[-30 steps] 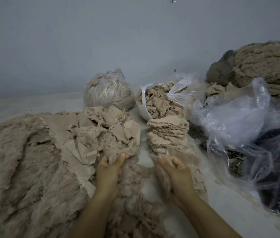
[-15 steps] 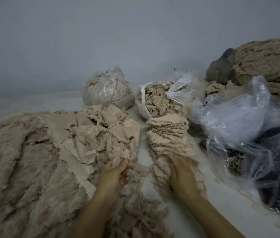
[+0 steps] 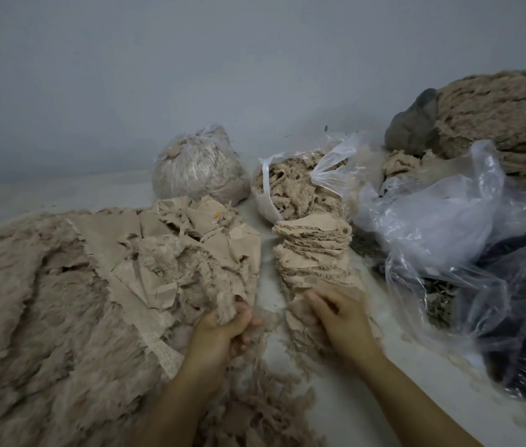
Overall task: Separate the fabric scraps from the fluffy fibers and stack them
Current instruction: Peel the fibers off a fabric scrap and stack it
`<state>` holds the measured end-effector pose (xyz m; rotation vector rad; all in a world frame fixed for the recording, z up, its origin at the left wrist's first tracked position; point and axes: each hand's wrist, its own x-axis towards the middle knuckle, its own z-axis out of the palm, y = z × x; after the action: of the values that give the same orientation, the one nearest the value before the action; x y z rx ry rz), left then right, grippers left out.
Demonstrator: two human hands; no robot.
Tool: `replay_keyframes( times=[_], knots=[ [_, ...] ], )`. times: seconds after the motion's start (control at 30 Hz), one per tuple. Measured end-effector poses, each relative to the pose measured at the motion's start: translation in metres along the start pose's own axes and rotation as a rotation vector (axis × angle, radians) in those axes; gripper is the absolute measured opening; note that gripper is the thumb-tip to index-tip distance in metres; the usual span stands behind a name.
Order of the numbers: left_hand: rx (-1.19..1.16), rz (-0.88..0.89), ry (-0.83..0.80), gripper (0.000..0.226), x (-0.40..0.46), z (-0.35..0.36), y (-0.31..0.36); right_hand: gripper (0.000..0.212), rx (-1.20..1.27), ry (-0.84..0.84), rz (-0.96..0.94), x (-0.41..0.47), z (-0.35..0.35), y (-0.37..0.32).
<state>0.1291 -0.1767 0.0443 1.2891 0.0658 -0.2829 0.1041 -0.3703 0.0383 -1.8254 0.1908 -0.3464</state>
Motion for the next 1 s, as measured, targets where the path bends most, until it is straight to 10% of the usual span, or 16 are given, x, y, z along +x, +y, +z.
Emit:
replay_keyframes(
  times=[0.13,0.27,0.4,0.63,0.83,1.0],
  knots=[
    [0.027,0.025,-0.273,0.012,-0.008,0.009,-0.003,0.05,0.38,-0.468,0.433,-0.01,0.034,-0.024],
    [0.117,-0.076,-0.272,0.017,-0.011,0.008,-0.003,0.044,0.523,-0.297,0.547,-0.006,0.059,-0.035],
    [0.133,-0.182,-0.057,0.039,-0.013,-0.006,0.006,0.019,0.261,0.043,0.295,0.001,0.07,-0.024],
    [0.198,0.204,0.307,0.025,0.0,-0.009,0.028,0.025,-0.071,-0.058,0.0,0.017,0.083,-0.038],
    [0.97,0.743,0.354,0.018,0.035,-0.005,0.065,0.051,-0.29,-0.049,0.019,0.053,0.098,-0.044],
    [1.529,0.613,0.394,0.043,0.068,-0.017,0.079,0.023,-0.26,-0.08,0.092,0.072,0.106,-0.04]
  ],
)
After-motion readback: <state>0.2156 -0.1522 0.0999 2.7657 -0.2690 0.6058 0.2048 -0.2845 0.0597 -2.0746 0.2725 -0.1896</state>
